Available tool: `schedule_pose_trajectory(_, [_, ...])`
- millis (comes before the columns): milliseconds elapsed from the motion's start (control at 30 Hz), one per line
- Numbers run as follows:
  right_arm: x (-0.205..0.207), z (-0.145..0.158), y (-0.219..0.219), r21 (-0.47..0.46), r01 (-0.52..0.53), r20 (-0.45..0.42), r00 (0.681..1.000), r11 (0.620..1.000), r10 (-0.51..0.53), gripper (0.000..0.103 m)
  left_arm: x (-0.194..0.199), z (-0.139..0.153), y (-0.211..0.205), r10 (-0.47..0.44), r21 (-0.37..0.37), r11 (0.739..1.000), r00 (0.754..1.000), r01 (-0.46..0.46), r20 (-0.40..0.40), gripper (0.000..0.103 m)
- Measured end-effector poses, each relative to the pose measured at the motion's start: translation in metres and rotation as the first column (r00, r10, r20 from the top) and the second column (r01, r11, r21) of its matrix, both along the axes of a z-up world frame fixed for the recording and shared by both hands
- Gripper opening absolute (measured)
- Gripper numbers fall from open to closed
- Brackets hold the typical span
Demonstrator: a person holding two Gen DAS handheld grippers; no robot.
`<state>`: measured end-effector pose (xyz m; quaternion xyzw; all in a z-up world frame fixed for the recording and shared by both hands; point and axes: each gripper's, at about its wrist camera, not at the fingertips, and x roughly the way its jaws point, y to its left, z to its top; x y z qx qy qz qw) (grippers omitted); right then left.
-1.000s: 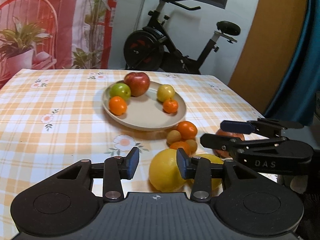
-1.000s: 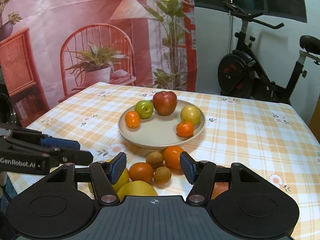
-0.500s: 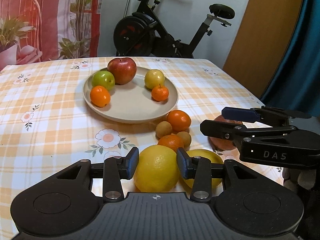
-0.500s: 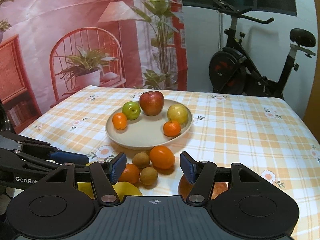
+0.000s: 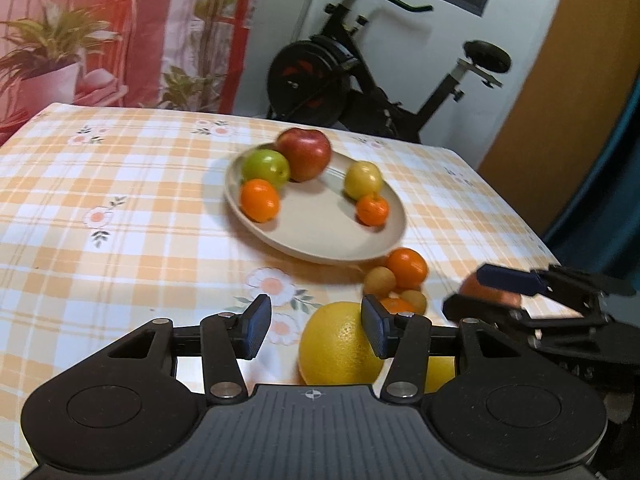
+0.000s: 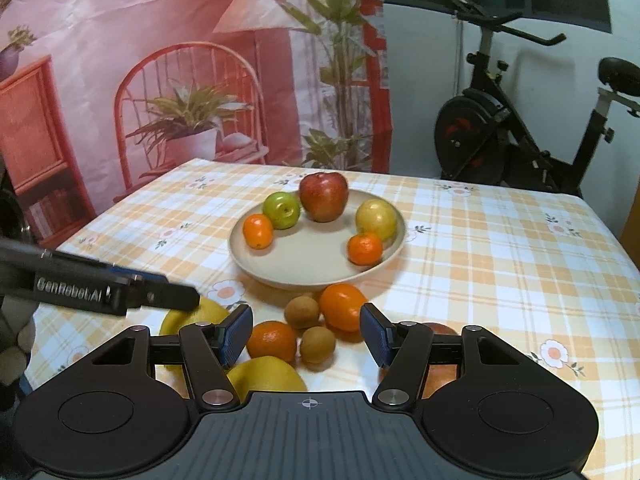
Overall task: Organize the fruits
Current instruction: 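Move both tools back to the pile toward the yellow grapefruit, then close the left tool on the yellow grapefruit while the right tool clamps it too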
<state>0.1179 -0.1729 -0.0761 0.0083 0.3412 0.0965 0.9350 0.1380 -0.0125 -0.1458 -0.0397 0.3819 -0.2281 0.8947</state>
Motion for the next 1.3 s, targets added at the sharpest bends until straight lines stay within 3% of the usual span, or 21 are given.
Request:
schedule_pose_trajectory(367, [0.004,-0.002,0.032,-0.056,-0.119,-0.025,0.993,0.991,0.117,0.056,0.015,-0.001,0.023,0.103,-0.011,0.995,0.994,-0.103,-0.027,0.05])
schedule_pose_trajectory(467, [0.005,-0.003,0.035,-0.063,-0.129,-0.031,0.991,0.99,0.127,0.056,0.016,0.0,0.029,0.122,-0.044,0.991,0.992,-0.123,-0.037,0.049])
schedule_pose_trajectory(600, [0.006,-0.005,0.038,-0.067,-0.136,-0.039,0.99,0.988,0.133,0.056,0.016,0.003,0.025,0.1,-0.071,0.992,0.995,-0.102,-0.028,0.049])
schedule_pose_trajectory(800, [0.007,-0.006,0.042,-0.08,-0.151,-0.044,0.988,0.985,0.148,0.056,0.024,-0.009,0.018,0.083,-0.021,0.996,0.995,-0.084,-0.058,0.05])
schedule_pose_trajectory(1133, [0.012,-0.01,0.051,-0.105,-0.189,-0.053,0.981,0.976,0.185,0.056,0.033,-0.012,0.03,0.084,-0.079,0.993,0.992,-0.091,-0.093,0.049])
schedule_pose_trajectory(1300, [0.017,-0.01,0.059,-0.122,-0.222,-0.06,0.975,0.967,0.216,0.056,0.038,-0.008,0.034,0.058,-0.132,0.989,0.992,-0.073,-0.112,0.043])
